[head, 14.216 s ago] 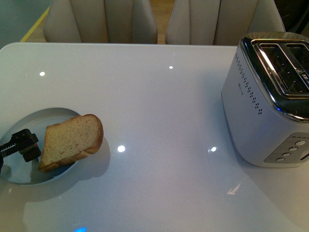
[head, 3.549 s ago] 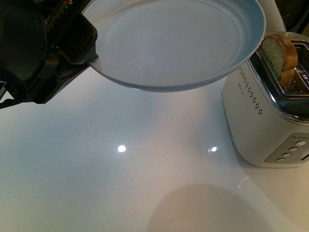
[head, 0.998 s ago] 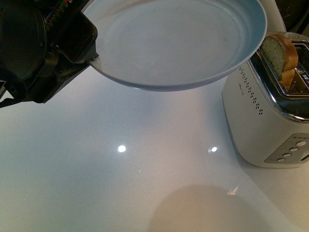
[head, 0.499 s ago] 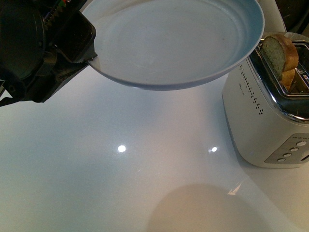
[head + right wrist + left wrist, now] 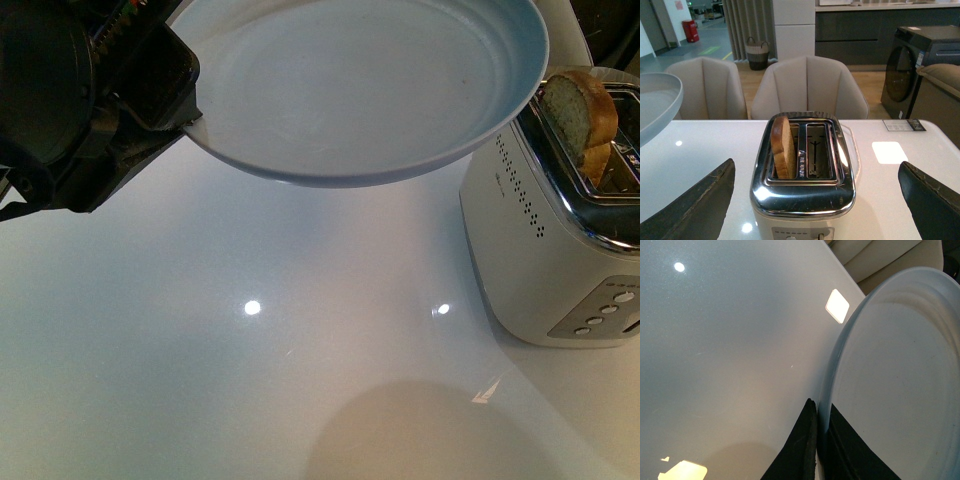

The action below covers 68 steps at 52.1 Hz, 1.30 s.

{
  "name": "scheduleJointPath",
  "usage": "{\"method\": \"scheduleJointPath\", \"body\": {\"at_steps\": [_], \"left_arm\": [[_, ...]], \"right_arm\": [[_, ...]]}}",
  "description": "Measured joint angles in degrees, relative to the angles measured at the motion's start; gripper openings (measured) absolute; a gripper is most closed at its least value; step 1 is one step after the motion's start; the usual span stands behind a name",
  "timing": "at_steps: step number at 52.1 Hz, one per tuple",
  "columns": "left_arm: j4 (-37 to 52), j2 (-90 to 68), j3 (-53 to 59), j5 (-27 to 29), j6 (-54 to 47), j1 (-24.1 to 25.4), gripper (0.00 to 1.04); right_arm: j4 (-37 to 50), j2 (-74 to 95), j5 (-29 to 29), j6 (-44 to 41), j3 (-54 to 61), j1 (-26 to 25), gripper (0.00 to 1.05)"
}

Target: Left arm holds plate, right arm toasts bread

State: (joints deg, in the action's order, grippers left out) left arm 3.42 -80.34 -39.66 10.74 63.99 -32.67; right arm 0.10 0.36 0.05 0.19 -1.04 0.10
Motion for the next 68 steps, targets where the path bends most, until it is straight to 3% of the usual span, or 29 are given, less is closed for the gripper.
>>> {"method": "scheduleJointPath", "body": {"at_steps": [4,9,15,23,30,43,55,68], "left_arm": [[0.3,0.0,0.0,0.6,0.1,-0.1,0.03],[12.6,0.8,3.9,11.0,4.1,0.2,0.03],[13.8,3.5,5.7,11.7,5.0,2.1,0.03],[15.3,4.7,9.6,7.8,4.6,5.2,0.03],[20.7,1.0,15.5,0.5,1.6,13.5,0.03],[34.9,-15.7,19.9,-5.6,-6.2,27.2,0.03],[45.4,-32.0,18.9,-8.2,-11.7,31.6,0.03],[50.8,-46.4,14.3,-8.4,-15.4,33.3,0.03]], "right_arm": [[0.0,0.0,0.0,0.0,0.0,0.0,0.96],[0.0,0.0,0.0,0.0,0.0,0.0,0.96],[0.0,0.0,0.0,0.0,0.0,0.0,0.96],[0.0,0.0,0.0,0.0,0.0,0.0,0.96],[0.0,0.0,0.0,0.0,0.0,0.0,0.96],[0.0,0.0,0.0,0.0,0.0,0.0,0.96],[0.0,0.0,0.0,0.0,0.0,0.0,0.96],[0.0,0.0,0.0,0.0,0.0,0.0,0.96]]}}
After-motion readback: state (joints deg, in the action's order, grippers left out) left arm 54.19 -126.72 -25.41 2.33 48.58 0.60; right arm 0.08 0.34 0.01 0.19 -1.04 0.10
